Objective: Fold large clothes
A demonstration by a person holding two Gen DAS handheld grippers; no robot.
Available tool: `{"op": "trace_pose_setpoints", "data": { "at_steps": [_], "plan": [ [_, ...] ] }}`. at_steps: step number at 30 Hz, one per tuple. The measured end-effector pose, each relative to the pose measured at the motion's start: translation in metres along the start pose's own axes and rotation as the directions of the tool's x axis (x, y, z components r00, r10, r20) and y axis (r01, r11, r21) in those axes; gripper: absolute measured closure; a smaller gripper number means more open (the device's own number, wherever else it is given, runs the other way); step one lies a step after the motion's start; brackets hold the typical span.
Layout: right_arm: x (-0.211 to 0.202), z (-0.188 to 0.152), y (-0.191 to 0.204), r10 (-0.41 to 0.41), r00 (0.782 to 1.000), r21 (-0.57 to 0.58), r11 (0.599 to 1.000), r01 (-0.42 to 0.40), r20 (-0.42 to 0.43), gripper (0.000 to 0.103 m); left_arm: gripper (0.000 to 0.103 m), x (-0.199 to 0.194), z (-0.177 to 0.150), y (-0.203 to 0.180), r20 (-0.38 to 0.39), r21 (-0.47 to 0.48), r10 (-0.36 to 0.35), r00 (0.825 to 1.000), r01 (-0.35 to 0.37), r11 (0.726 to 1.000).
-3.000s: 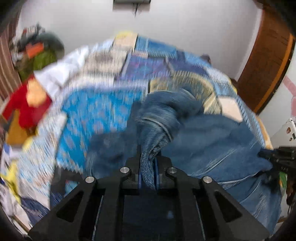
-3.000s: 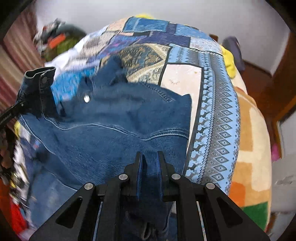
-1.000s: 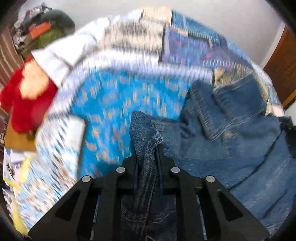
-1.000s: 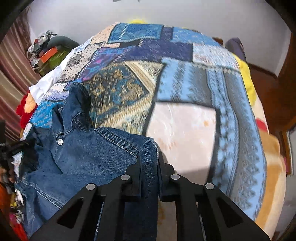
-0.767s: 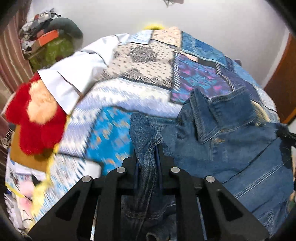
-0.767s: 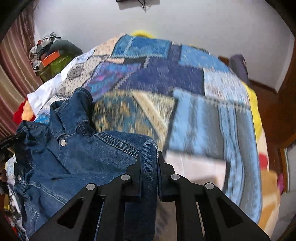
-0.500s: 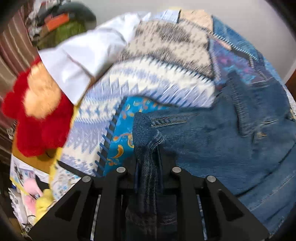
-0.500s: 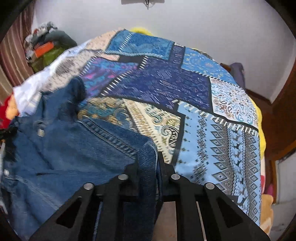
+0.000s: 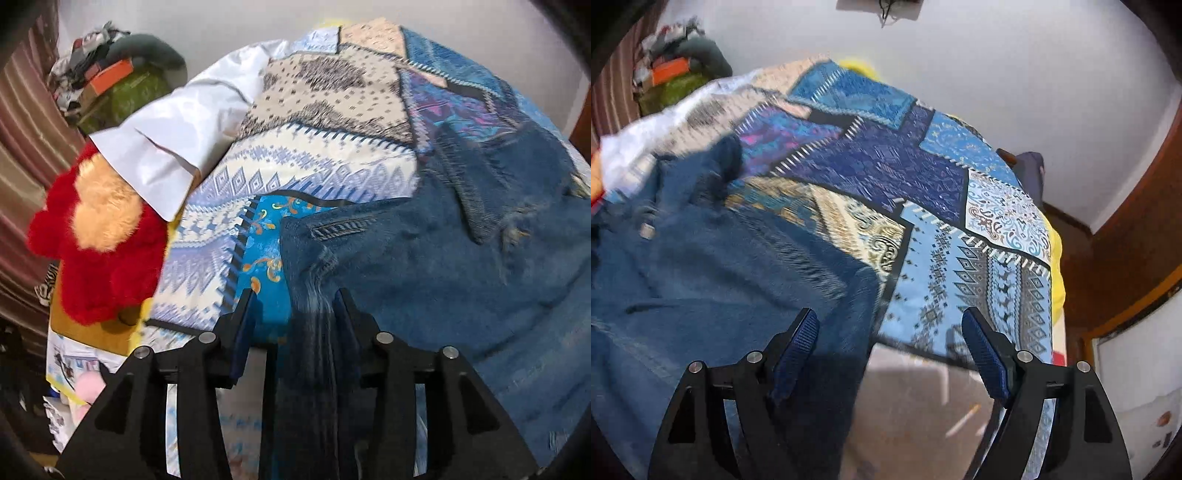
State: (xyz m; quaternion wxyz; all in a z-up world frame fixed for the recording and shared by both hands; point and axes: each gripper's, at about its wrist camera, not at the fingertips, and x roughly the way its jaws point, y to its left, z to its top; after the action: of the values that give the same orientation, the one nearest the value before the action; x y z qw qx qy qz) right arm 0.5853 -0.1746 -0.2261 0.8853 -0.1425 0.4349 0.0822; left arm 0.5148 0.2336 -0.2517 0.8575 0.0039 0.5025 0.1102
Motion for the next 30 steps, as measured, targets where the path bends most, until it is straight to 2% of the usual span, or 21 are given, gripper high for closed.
{"op": "trace_pose_setpoints", "data": {
  "at_steps": [3,4,7,9,11,12,14,18,22,26,30],
  "plan": [
    [-0.041,-0.001,-0.001,0.063,0.997,0.042,0.997,-0.065,0.039,0.022,0.051,-0.039,-0.007,0.000,0.057,0.005,-0.031,0.998,0.031,1.000],
    [-0.055,-0.001,0.000,0.076,0.996,0.050,0.996,-0.079,0.050,0.020,0.044,-0.054,-0.010,0.000,0.086,0.006,-0.040,0.996,0.039,0.999],
    [-0.105,-0.002,0.006,0.102,0.989,0.059,0.992,-0.108,0.103,0.008,0.034,-0.099,-0.021,-0.001,0.170,0.012,-0.067,0.983,0.066,0.998],
    [-0.135,-0.005,0.013,0.111,0.984,0.048,0.992,-0.119,0.141,0.006,0.028,-0.127,-0.029,0.000,0.206,0.011,-0.092,0.974,0.092,0.996],
    [-0.164,-0.011,0.020,0.128,0.977,0.029,0.990,-0.135,0.170,0.003,0.014,-0.156,-0.042,0.002,0.237,0.005,-0.112,0.965,0.114,0.993],
    [-0.176,-0.015,0.024,0.137,0.974,0.023,0.989,-0.143,0.179,0.001,0.012,-0.166,-0.047,0.003,0.250,0.002,-0.117,0.961,0.120,0.993],
    [-0.199,-0.026,0.031,0.160,0.969,0.015,0.986,-0.166,0.191,0.000,0.001,-0.187,-0.061,0.007,0.266,-0.002,-0.123,0.956,0.129,0.992],
    [-0.233,-0.057,0.042,0.229,0.957,0.001,0.972,-0.233,0.180,0.000,0.000,-0.206,-0.089,0.016,0.238,-0.025,-0.128,0.963,0.138,0.990],
    [-0.247,-0.092,0.043,0.290,0.947,0.047,0.953,-0.299,0.135,0.000,0.000,-0.198,-0.119,0.032,0.173,-0.065,-0.135,0.976,0.148,0.987],
    [-0.239,-0.127,0.037,0.365,0.929,0.146,0.918,-0.369,0.054,0.000,0.000,-0.178,-0.158,0.046,0.087,-0.100,-0.146,0.985,0.154,0.983],
    [-0.214,-0.166,0.030,0.426,0.903,0.280,0.875,-0.394,-0.058,0.000,0.000,-0.152,-0.199,0.056,-0.002,-0.141,-0.166,0.986,0.164,0.976]
  ]
}}
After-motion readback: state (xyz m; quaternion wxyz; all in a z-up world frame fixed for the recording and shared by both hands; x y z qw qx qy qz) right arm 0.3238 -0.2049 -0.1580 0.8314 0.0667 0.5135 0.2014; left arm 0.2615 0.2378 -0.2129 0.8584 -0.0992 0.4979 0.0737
